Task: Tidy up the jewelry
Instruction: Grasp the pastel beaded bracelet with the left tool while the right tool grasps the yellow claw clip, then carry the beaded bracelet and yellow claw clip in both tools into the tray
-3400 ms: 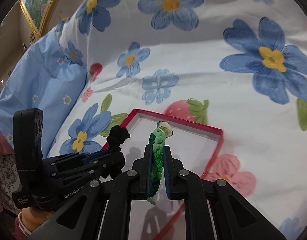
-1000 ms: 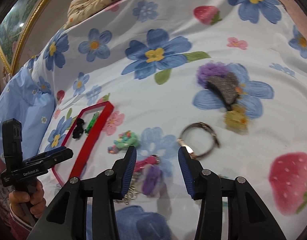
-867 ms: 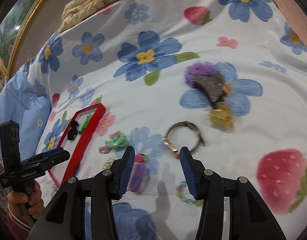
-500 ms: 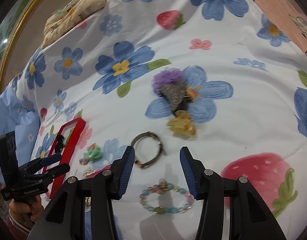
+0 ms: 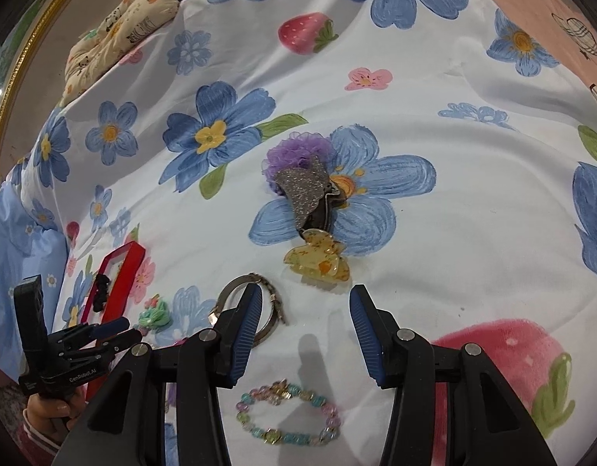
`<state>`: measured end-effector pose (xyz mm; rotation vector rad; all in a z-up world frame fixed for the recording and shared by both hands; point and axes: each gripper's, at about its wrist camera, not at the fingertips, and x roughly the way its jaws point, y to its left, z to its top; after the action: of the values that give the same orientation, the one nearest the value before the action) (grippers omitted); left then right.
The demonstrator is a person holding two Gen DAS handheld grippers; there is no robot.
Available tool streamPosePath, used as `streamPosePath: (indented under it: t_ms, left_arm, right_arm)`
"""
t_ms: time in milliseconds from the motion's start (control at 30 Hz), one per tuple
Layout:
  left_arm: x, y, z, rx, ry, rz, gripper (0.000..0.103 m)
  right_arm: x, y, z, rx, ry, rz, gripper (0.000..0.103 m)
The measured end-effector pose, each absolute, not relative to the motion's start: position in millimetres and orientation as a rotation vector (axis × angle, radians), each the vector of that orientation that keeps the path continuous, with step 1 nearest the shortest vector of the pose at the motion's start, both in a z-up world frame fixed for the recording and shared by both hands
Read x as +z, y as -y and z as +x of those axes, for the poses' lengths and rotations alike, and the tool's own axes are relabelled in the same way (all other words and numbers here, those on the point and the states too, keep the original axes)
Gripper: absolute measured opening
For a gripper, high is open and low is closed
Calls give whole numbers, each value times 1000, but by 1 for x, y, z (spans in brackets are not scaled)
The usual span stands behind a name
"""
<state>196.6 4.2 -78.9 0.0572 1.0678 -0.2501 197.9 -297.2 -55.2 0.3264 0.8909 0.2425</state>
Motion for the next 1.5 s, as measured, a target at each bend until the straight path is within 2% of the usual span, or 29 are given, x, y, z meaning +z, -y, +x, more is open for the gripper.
streamPosePath:
  t_ms: [200,333,367,467,500,533,900,1500]
  left_arm:
    - [-83,-3,197,-279,-1059,48,17]
    - [-81,-8,194,-296,-1051,5,16]
    - [-79,-10,193,-302,-1050,-7,11]
    - [-74,-12,191,-310,-1036,-34,11]
    - [-70,-13,189,-312,-1027,-41,11]
    - [-68,-14,187,-315,-1020,-47,11]
    - [-30,-35,166,-317,-925,-139,11]
    - [-3,-126,121,-161,-834,-273,11]
  right_arm:
    - [-68,296,217,212,-911,317,49]
    - [-75,289,229,214,-917,302,49]
    - [-77,287,232,214,-919,295,48]
    - [-78,279,234,212,-912,251,45]
    - [-77,277,234,207,-905,236,33]
    - [-75,276,232,206,-900,226,32]
    - [-52,268,203,281,-850,268,32]
    - [-24,154,181,568,-849,235,32]
